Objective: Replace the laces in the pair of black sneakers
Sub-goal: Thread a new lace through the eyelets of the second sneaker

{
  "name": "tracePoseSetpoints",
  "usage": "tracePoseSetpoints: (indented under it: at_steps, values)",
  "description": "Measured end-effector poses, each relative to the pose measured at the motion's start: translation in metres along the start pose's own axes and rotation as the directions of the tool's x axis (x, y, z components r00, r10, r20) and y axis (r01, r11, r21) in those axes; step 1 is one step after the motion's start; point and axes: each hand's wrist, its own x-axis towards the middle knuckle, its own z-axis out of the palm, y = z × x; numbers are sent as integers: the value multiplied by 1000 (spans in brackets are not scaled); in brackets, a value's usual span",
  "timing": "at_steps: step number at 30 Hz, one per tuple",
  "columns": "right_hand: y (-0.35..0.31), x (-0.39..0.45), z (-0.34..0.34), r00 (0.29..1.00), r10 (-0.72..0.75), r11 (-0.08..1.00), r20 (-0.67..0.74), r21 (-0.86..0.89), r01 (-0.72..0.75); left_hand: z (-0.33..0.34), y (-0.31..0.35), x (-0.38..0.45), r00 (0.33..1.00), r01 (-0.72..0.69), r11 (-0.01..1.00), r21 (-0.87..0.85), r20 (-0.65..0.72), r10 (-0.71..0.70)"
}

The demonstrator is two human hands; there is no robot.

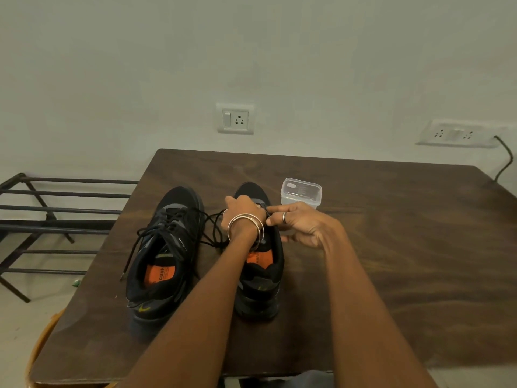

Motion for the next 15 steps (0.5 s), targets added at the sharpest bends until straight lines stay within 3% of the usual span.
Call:
tracePoseSetpoints:
  at_steps: [8, 15]
  values:
    - [-2, -3, 6, 1000, -21, 999, -14, -45, 20, -10, -21, 12, 954, -295, 955, 35, 67, 293]
    - [-2, -3, 7, 999, -16, 998, -35, -63, 14, -4, -14, 12, 984, -162, 987, -8, 73, 162]
